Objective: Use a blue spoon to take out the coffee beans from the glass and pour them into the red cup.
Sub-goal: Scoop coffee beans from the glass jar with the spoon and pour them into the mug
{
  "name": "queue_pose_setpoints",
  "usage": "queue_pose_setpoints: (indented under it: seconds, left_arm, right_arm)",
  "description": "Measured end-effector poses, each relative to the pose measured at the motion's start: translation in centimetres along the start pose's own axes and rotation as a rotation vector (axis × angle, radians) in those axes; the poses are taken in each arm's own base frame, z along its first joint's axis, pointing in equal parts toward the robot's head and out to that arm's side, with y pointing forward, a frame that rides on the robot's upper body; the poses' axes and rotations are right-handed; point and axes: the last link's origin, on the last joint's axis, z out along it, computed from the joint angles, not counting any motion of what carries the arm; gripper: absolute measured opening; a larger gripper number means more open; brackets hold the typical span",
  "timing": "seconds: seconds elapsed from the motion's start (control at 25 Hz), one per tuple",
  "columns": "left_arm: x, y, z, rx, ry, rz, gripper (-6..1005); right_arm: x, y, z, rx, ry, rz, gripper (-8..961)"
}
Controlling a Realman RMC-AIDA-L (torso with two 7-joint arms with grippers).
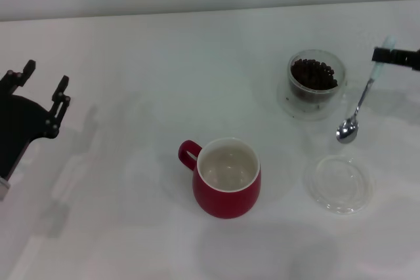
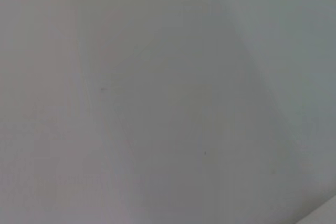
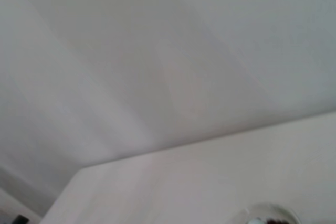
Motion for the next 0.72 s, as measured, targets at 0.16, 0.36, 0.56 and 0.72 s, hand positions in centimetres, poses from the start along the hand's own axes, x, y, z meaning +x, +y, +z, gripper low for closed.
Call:
queue_pose_setpoints:
  seconds: [0.16, 0.36, 0.56, 0.72]
  left_arm:
    - [0.4, 0.4, 0.4, -0.005, 0.014, -0.015, 518]
    - [0.7, 0.9, 0.7, -0.012, 0.028, -0.031, 518]
    - [0.9, 1.4, 0.6, -0.022, 0.034, -0.045, 517]
    - [0.8, 1.7, 0.3, -0.021, 0.029, -0.056, 518]
  right_arm:
    - [-1.4, 0.5, -0.2, -0.016, -0.042, -0.058, 148]
    - [-2.4, 0.9, -0.1, -0.031, -0.099, -0.125, 147]
    - [-3.2, 1.1, 0.1, -0.038, -0.164, -0.18, 146]
    - [-3.6, 1.2, 0.6, -0.032, -0.18, -0.22, 146]
